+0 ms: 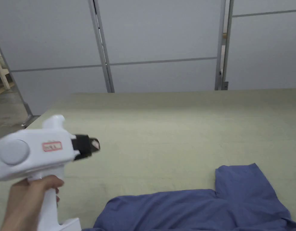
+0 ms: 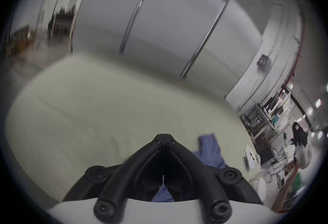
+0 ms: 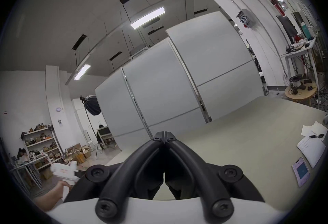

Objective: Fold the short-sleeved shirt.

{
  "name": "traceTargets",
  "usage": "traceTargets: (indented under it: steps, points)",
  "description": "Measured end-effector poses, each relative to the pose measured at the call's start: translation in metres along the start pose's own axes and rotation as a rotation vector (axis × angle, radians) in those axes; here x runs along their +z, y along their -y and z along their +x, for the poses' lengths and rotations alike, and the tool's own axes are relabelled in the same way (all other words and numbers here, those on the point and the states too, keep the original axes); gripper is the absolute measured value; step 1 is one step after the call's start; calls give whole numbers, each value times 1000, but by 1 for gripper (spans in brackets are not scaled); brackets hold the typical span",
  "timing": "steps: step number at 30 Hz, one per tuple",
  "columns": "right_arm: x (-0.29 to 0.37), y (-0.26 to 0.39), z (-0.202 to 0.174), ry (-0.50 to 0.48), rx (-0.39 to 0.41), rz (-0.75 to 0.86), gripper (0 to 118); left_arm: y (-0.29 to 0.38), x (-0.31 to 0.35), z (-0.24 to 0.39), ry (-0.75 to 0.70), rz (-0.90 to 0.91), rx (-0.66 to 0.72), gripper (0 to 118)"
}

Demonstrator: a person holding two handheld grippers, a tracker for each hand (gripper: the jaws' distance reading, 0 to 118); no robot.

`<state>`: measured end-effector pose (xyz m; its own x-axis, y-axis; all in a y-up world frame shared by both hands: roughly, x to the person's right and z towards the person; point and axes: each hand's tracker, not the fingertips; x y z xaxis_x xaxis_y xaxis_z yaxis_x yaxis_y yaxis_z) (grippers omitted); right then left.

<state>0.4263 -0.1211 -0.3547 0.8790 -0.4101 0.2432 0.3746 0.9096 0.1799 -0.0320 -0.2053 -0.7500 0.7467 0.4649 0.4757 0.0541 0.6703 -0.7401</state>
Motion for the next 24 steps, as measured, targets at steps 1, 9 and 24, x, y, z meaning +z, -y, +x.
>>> traceTargets:
  steps: [1, 9, 24]
  points:
    - [-7, 5, 2, 4, 14, -31, 2, 3, -24, -15, -5, -87, 21, 0]
    - [-34, 34, 21, 67, 87, -145, 2, 74, -141, -80, -312, -350, -75, 118]
    - [-47, 73, 29, 87, 106, -283, 2, 89, -143, -46, -222, -346, -80, 5]
